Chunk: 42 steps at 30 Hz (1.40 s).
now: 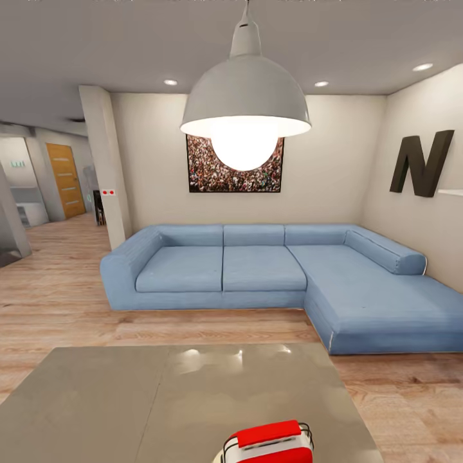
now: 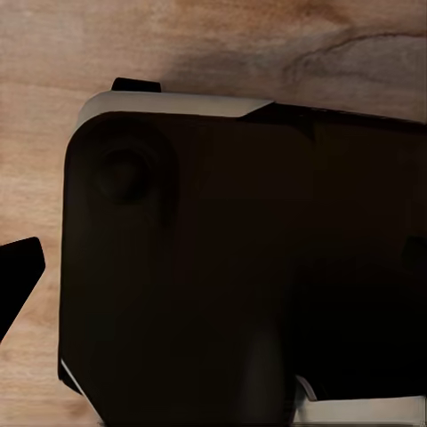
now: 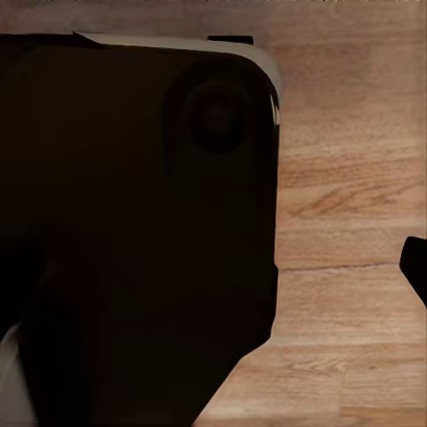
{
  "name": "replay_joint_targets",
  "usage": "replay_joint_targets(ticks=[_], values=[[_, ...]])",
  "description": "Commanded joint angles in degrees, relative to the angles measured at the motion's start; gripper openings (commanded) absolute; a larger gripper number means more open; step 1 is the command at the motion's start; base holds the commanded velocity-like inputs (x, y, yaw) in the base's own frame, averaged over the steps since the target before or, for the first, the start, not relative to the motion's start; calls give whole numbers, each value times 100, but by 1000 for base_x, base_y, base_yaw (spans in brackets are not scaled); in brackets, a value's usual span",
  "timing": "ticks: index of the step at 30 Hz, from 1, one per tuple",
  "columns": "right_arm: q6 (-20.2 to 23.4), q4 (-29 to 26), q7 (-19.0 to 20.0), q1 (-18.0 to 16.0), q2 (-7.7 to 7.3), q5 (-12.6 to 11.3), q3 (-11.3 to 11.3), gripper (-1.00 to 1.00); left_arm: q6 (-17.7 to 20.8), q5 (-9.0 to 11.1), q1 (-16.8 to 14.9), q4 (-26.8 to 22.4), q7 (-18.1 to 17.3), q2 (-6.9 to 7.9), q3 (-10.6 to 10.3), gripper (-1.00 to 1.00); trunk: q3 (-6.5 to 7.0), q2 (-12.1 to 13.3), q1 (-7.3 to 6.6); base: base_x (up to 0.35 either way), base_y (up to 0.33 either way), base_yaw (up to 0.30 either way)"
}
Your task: Turn on the radio receiver that's on the table in the living room.
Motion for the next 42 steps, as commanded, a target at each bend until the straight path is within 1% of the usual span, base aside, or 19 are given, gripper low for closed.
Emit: replay_joint_targets(ticks=[1,7,33,42], values=[[-4,0,-2,0,1,0,0,100,0,0,0,0,0,0,0,100,13,41,-23,0,0,0],[-25,0,-33,0,23,0,-2,100,0,0,-1,0,0,1,2,100,71,282,-155,0,0,0],[-17,0,-35,0,21,38,22,100,0,0,1,-4,0,8,-1,100,297,1325,-726,0,0,0],[-17,0,-35,0,14,37,24,100,0,0,-2,-66,0,8,7,100,214,1325,-726,0,0,0]])
